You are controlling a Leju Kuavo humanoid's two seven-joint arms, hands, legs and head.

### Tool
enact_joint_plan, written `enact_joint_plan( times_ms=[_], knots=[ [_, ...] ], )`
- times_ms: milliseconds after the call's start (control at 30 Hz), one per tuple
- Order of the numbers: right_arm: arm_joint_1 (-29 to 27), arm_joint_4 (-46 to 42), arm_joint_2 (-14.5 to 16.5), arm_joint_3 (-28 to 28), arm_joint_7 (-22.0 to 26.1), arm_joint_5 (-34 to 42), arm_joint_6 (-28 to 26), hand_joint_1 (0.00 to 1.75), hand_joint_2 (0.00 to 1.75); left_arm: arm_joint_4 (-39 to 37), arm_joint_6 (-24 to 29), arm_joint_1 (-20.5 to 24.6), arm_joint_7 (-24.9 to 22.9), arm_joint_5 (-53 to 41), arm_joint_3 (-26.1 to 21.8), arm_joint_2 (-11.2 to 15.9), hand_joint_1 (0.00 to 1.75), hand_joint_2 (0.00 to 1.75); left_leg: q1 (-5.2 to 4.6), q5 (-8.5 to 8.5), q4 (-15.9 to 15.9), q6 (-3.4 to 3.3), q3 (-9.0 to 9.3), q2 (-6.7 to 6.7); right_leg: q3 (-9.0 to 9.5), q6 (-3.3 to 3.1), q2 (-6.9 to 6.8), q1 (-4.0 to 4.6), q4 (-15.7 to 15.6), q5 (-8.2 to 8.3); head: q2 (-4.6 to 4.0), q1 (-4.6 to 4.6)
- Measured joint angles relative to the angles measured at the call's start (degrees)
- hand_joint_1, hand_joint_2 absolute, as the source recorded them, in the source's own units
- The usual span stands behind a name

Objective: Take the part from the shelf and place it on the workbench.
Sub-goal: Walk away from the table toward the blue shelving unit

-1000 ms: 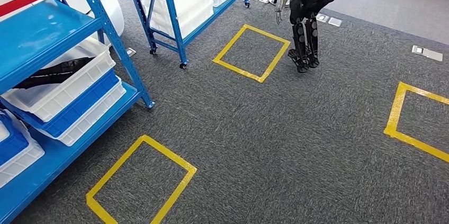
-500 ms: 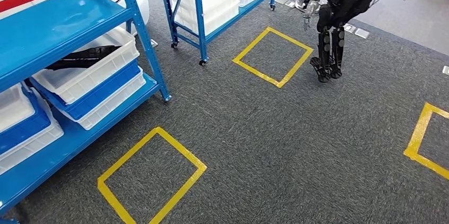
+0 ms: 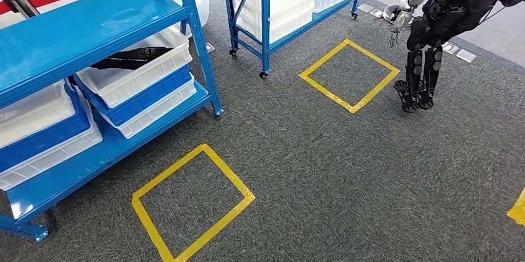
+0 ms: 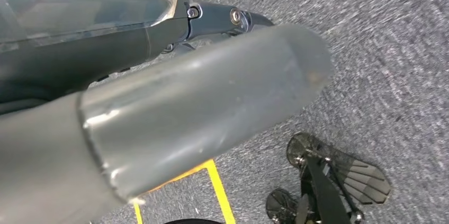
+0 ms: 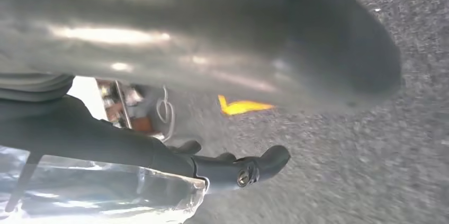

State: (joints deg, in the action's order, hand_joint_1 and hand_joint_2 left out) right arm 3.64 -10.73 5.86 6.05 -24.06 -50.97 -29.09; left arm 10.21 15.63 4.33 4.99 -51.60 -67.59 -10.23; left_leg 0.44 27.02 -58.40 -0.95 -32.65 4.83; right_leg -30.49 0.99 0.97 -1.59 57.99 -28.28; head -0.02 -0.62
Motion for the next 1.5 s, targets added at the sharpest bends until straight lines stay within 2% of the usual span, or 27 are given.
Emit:
enact_joint_plan(
  times_ms=[33,100,167,200,233,300,367,400,467,533,567,633,700,733,767,833,900,967,1000,1067,1133,1167,1233,1300,1367,1433,1500],
  knots=[
    [-0.01,-0.01,0.02,0.01,0.06,-0.02,-0.04,0.00,0.00,0.00,0.14,-0.03,0.08,0.05,-0.01,-0.01,0.00,0.00,0.10,1.04,-1.56,0.27,-0.71,-1.10,0.07,-0.34,-0.43,-0.09,-0.06,0.09,0.00,-0.16],
    [-0.10,0.01,0.04,0.05,0.21,-0.02,-0.17,0.00,0.00,-0.01,0.21,0.01,0.36,0.10,-0.02,-0.04,0.00,0.00,0.22,4.59,-7.81,0.80,-3.63,-3.60,0.07,-0.77,-1.36,0.04,-0.10,0.05,0.00,-0.44],
    [-0.17,0.02,0.04,0.27,0.31,0.14,-0.39,0.00,0.00,-0.02,0.16,0.01,0.78,0.13,-0.01,-0.07,0.00,0.00,0.34,7.28,-14.58,1.13,-7.03,-4.47,0.08,-1.01,-2.49,0.24,-0.08,-0.11,0.00,-0.52],
    [-0.16,0.02,0.03,0.46,0.33,0.25,-0.53,0.00,0.00,-0.02,0.14,-0.04,0.98,0.19,-0.02,-0.07,0.00,0.00,0.36,7.19,-15.72,1.15,-7.69,-4.61,0.11,-1.10,-3.05,0.29,-0.08,-0.19,0.00,-0.53],
    [-0.14,0.02,0.03,0.65,0.33,0.33,-0.64,0.00,0.00,-0.02,0.13,-0.09,1.15,0.28,-0.03,-0.07,0.00,0.00,0.36,6.00,-14.56,1.08,-7.20,-4.76,0.19,-1.17,-3.54,0.32,-0.08,-0.26,0.00,-0.54],
    [-0.05,0.02,0.09,0.92,0.35,0.39,-0.75,0.00,0.00,-0.01,0.13,-0.13,1.41,0.43,-0.05,-0.06,0.00,0.00,0.27,2.15,-7.20,0.63,-3.51,-6.16,0.50,-1.17,-4.37,0.39,-0.08,-0.46,0.00,-0.56],
    [-0.01,0.01,0.19,1.08,0.38,0.38,-0.81,0.00,0.00,-0.01,0.15,0.01,1.61,0.49,-0.05,-0.06,0.00,0.00,-0.11,0.11,-1.23,0.14,-0.55,-7.72,0.71,-0.80,-5.01,0.77,-0.06,-0.74,0.00,-0.48],
    [0.00,0.01,0.21,1.15,0.38,0.36,-0.84,0.00,0.00,-0.02,0.17,0.07,1.69,0.50,-0.05,-0.06,0.00,0.00,-0.35,0.02,-0.21,-0.07,-0.15,-7.97,0.77,-0.57,-5.39,0.94,-0.09,-0.85,0.00,-0.43],
    [0.05,0.01,0.25,1.22,0.38,0.31,-0.90,0.00,0.00,-0.02,0.22,0.09,1.79,0.52,-0.06,-0.06,0.00,0.00,-0.68,-0.03,0.09,-0.55,-0.29,-6.92,1.03,-0.03,-6.28,1.07,-0.36,-0.93,0.00,-0.39],
    [0.11,0.00,0.25,1.27,0.39,0.24,-0.97,0.00,0.00,-0.01,0.29,0.04,1.83,0.54,-0.07,-0.08,0.00,0.00,-0.46,-0.57,0.94,-1.21,0.17,-5.92,0.79,0.47,-5.60,1.09,0.46,-1.52,0.00,-0.31],
    [0.13,-0.01,0.23,1.32,0.41,0.21,-1.03,0.00,0.00,-0.01,0.41,0.05,1.90,0.56,-0.08,-0.09,0.00,0.00,-0.28,-0.89,1.38,-1.56,0.41,-5.45,-0.05,0.47,-4.53,1.09,2.30,-2.51,0.00,-0.20],
    [0.06,-0.01,0.19,1.57,0.45,-0.02,-1.11,0.00,0.00,0.00,0.81,0.10,2.25,0.78,-0.09,-0.10,0.00,0.00,-0.14,-1.17,1.70,-1.91,0.55,-4.43,-3.74,0.05,-2.25,0.93,9.49,-5.58,0.00,0.09],
    [-0.09,0.00,0.16,1.78,0.44,-0.48,-1.13,0.00,0.00,0.00,1.12,0.13,2.56,1.16,-0.16,-0.11,0.00,0.00,-0.15,-1.21,1.67,-1.99,0.52,-3.18,-7.26,0.09,-1.59,0.85,15.80,-7.40,0.00,0.25],
    [-0.16,0.01,0.14,1.80,0.40,-0.67,-1.12,0.00,0.00,-0.01,1.20,0.14,2.58,1.30,-0.25,-0.14,0.00,0.00,-0.15,-1.20,1.65,-1.97,0.56,-2.49,-7.51,0.52,-1.46,0.85,15.77,-6.80,0.00,0.27],
    [-0.18,0.01,0.11,1.82,0.37,-0.79,-1.12,0.00,0.00,-0.01,1.35,0.15,2.55,1.28,-0.33,-0.22,0.00,0.00,-0.14,-1.19,1.61,-1.93,0.64,-1.81,-6.56,1.08,-1.22,0.79,13.36,-5.34,0.00,0.27],
    [-0.13,0.01,0.01,1.94,0.25,-0.91,-1.13,0.00,0.00,-0.02,1.66,0.16,2.51,1.11,-0.45,-0.48,0.00,0.00,-0.26,-0.98,1.24,-1.57,0.65,-0.56,-2.98,1.91,0.49,0.49,5.11,-1.75,0.01,0.30],
    [-0.02,0.00,-0.08,2.09,0.16,-1.00,-1.19,0.00,0.00,-0.02,1.82,0.18,2.68,0.97,-0.47,-0.72,0.00,0.00,-0.42,-0.58,0.83,-0.92,0.46,0.32,-1.04,1.38,1.76,0.35,0.44,-0.11,0.01,0.20],
    [0.10,-0.01,-0.10,2.16,0.10,-1.03,-1.27,0.00,0.00,-0.02,1.81,0.14,2.94,0.93,-0.49,-0.86,0.00,0.00,-0.22,-0.36,0.74,-0.22,0.30,1.07,-0.69,0.16,1.18,0.45,-0.05,0.06,0.00,0.10],
    [0.16,-0.01,-0.08,2.18,0.08,-1.03,-1.30,0.00,0.00,-0.02,1.80,0.09,3.03,0.93,-0.51,-0.89,0.00,0.00,-0.06,-0.17,0.47,0.08,0.14,0.95,-0.49,-0.28,0.74,0.41,-0.13,0.11,0.00,0.10],
    [0.17,-0.01,0.01,2.22,0.06,-1.06,-1.33,0.00,0.00,-0.03,1.79,0.04,3.10,0.92,-0.53,-0.98,0.00,0.00,0.10,1.73,-2.48,0.65,-1.19,-1.08,-0.14,-1.09,-0.23,0.16,-0.28,0.34,0.00,-0.22],
    [0.07,0.01,0.08,2.24,0.05,-1.09,-1.36,0.00,0.00,-0.04,1.79,0.11,3.12,0.90,-0.54,-1.10,0.00,0.00,0.21,5.58,-9.43,1.22,-4.54,-3.67,-0.14,-1.58,-1.28,0.41,-0.27,0.28,0.00,-0.58],
    [0.00,0.01,0.09,2.25,0.04,-1.10,-1.37,0.00,0.00,-0.04,1.78,0.13,3.12,0.88,-0.54,-1.13,0.00,0.00,0.29,7.04,-12.99,1.43,-6.38,-4.26,-0.15,-1.71,-1.89,0.57,-0.25,0.19,0.00,-0.61],
    [-0.07,0.00,0.06,2.27,-0.01,-1.08,-1.38,0.00,0.00,-0.04,1.74,0.11,3.13,0.85,-0.56,-1.15,0.00,0.00,0.33,7.01,-15.47,1.48,-7.89,-4.68,-0.11,-1.89,-2.99,0.83,-0.23,0.00,0.00,-0.61],
    [-0.03,-0.01,0.09,2.29,-0.04,-1.05,-1.43,0.00,0.00,-0.04,1.55,0.09,3.20,0.79,-0.66,-1.15,0.00,0.00,0.21,3.59,-10.11,0.96,-5.30,-5.20,0.14,-1.90,-3.77,1.05,-0.25,-0.22,0.00,-0.62],
    [0.03,-0.01,0.19,2.41,-0.12,-1.02,-1.59,0.00,0.00,-0.04,1.26,0.17,3.42,0.67,-0.75,-1.10,0.00,0.00,-0.26,0.66,-2.88,-0.07,-1.61,-7.01,0.54,-1.75,-4.43,1.34,-0.33,-0.47,0.01,-0.52],
    [0.07,-0.01,0.24,2.61,-0.33,-0.99,-1.81,0.00,0.00,-0.03,1.07,0.31,3.71,0.60,-0.81,-1.06,0.00,0.00,-0.80,-0.09,0.13,-0.96,-0.14,-7.99,0.81,-1.41,-5.07,1.45,-0.45,-0.67,0.01,-0.42],
    [0.14,-0.01,0.31,2.72,-0.67,-1.00,-1.99,0.00,0.00,-0.02,0.85,0.37,3.97,0.59,-0.87,-1.07,0.00,0.00,-1.00,-0.38,0.67,-1.54,0.08,-7.07,1.16,-0.86,-5.90,1.56,-0.85,-0.74,0.01,-0.44]
  ],
)
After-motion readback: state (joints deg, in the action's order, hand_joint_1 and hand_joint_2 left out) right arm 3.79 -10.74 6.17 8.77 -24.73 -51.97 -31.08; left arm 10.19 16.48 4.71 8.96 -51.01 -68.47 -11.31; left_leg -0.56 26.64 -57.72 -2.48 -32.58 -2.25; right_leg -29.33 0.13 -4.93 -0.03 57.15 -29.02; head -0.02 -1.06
